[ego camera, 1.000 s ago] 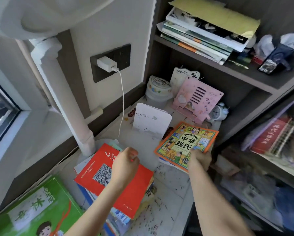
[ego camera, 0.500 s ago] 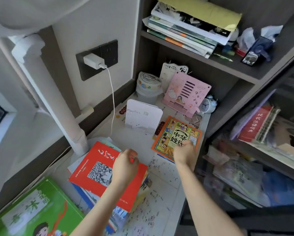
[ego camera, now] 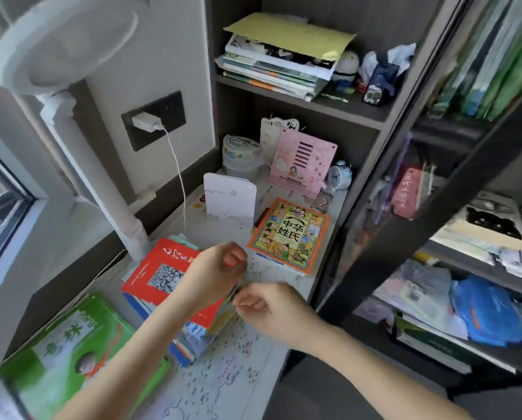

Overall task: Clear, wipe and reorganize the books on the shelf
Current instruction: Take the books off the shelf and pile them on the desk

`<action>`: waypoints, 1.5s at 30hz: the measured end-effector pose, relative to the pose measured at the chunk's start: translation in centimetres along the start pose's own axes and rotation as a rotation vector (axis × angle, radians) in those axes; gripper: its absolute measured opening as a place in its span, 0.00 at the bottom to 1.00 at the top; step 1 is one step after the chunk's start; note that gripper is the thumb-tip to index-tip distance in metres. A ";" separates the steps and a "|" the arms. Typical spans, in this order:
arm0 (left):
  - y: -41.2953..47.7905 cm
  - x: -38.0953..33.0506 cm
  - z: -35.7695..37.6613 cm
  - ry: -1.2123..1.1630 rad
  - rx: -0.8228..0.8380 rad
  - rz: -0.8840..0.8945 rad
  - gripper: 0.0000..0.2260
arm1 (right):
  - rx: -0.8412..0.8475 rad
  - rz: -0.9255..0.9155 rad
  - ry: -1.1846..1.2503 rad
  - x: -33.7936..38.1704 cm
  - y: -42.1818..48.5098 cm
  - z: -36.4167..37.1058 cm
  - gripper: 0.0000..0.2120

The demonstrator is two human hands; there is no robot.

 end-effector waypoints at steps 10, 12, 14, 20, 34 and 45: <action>-9.3 -21.2 5.0 0.002 0.073 0.334 0.07 | -0.260 -0.126 0.045 0.7 -20.9 -15.5 0.06; -10.8 -26.6 7.5 -0.029 0.094 0.410 0.07 | -0.380 -0.098 0.090 -1.0 -26.0 -20.0 0.06; -11.6 -32.0 10.1 -0.047 0.114 0.485 0.07 | -0.498 -0.075 0.104 -2.6 -31.1 -24.5 0.06; -10.8 -44.5 14.1 -0.117 0.114 0.618 0.06 | -0.812 -0.080 0.052 -4.6 -40.6 -35.9 0.07; 8.4 -59.2 13.7 -0.155 -0.312 0.609 0.19 | -1.335 0.028 -0.351 -4.4 -38.8 -59.0 0.31; 21.3 -63.1 15.5 -0.292 -0.390 0.494 0.26 | -1.544 0.105 -0.637 -9.5 -24.3 -72.0 0.51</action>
Point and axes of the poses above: each hand's wrist, its own y-axis towards the middle knuckle, its own z-axis out of the palm, x = y × z, the point moved 10 cm from there along y, towards the middle knuckle, and after that the axes turned 9 degrees about y, right-handed, at the moved point
